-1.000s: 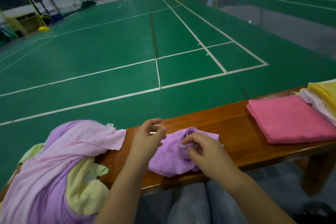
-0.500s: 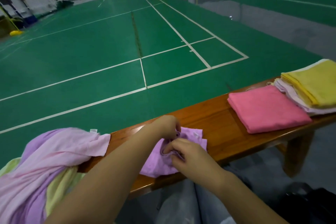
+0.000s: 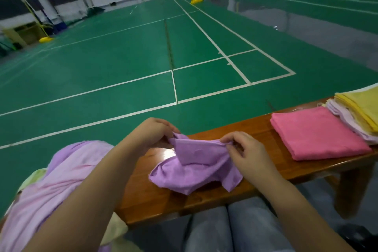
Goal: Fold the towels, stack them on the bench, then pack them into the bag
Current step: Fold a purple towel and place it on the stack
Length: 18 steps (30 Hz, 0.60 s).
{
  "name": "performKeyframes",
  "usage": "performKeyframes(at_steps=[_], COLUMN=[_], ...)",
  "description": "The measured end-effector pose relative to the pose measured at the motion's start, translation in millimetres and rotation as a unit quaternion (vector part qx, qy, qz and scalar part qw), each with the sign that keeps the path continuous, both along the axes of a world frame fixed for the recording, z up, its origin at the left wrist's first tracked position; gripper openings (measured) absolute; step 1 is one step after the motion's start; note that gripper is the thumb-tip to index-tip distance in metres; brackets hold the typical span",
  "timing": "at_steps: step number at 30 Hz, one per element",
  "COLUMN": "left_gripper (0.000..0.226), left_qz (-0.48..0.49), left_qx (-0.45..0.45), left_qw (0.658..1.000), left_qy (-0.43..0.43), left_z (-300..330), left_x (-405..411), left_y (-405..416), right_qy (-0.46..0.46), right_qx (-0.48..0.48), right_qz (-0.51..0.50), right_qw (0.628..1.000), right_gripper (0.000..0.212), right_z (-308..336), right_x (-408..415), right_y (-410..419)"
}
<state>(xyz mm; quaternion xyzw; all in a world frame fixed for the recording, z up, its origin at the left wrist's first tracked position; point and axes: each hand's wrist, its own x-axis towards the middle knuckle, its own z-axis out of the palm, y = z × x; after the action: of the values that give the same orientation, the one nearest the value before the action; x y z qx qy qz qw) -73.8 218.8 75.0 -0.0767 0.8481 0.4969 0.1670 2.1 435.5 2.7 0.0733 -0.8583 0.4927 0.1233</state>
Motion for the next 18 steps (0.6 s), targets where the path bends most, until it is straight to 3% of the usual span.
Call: performKeyframes(at_steps=[10,15,18], left_gripper=[0.023,0.019,0.022], left_qz=[0.102,0.101,0.091], left_qx=[0.082,0.031,0.1], left_qw=[0.965,0.969,0.968], left_qy=[0.228,0.224,0.211], left_z=[97,126,130], left_x=[20,27,31], left_y=[-15,-26,-30], right_qy=[0.193,0.262,0.259], right_qx=[0.005,0.03,0.028], right_qz=[0.004,0.027,0.027], right_qw=[0.981,0.964,0.965], right_gripper=[0.03,0.027,0.028], right_z=[130,169,172], right_x=[-47,-51,-51], right_y=[-1,-7,-6])
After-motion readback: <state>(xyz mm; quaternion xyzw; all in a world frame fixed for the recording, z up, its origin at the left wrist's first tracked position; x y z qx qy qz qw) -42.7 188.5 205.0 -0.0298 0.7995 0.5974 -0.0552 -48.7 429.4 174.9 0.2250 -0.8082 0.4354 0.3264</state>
